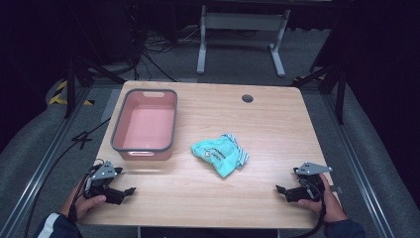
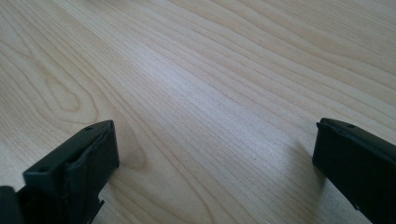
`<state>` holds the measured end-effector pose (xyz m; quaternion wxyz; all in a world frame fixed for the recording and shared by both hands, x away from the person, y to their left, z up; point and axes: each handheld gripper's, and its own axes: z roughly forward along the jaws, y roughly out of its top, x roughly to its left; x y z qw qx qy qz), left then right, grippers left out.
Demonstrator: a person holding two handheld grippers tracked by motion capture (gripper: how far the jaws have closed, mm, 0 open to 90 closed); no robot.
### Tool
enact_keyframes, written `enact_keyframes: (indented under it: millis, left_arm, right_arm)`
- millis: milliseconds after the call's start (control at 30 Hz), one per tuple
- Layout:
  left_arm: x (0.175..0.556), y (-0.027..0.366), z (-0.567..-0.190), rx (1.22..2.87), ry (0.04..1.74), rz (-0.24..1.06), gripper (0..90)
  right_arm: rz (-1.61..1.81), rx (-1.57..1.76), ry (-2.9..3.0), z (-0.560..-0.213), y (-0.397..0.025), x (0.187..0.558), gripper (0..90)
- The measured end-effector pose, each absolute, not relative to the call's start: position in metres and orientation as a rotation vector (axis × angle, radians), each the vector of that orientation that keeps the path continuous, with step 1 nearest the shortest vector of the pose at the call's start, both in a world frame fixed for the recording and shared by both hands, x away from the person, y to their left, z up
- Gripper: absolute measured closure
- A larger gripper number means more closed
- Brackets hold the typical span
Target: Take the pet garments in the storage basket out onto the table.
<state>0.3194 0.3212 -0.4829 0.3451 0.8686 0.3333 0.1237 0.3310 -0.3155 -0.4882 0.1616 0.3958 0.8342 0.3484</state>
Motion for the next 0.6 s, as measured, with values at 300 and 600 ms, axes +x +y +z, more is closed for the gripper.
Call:
enact_keyframes:
  millis: [300, 600]
  left_arm:
    - [0.3191, 0.3211, -0.4829, 2.254, 0.867, 0.330, 9.5]
    - [0.3192, 0.3211, -0.4829, 2.255, 0.867, 0.329, 9.5]
  right_arm:
    - [0.995, 1.134, 2.379, -0.4881, -0.3152, 0.3307, 0.5]
    - [0.995, 1.133, 2.379, -0.4881, -0.3153, 0.3308, 0.5]
